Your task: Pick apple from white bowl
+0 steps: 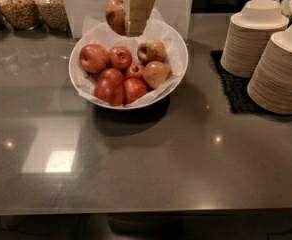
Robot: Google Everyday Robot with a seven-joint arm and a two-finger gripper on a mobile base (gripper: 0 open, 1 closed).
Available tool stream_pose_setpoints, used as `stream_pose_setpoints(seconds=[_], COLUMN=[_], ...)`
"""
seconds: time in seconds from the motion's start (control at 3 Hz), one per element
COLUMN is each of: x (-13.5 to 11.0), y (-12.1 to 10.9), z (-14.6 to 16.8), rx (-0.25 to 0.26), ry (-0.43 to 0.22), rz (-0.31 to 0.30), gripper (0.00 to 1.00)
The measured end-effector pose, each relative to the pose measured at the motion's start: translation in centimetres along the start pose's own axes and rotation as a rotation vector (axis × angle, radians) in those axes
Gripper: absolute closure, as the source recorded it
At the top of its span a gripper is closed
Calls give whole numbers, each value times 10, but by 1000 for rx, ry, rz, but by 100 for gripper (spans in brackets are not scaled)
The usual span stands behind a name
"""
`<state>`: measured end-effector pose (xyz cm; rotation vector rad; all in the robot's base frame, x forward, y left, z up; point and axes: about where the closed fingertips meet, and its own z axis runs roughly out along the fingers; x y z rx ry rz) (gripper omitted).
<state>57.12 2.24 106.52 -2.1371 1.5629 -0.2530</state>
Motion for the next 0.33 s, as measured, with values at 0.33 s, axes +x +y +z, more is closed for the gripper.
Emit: stream_pose_setpoints(seconds=[0.33], x=[0], y=[0], z=[0], rx=[0], ry=[0], rz=[0], gripper=[100])
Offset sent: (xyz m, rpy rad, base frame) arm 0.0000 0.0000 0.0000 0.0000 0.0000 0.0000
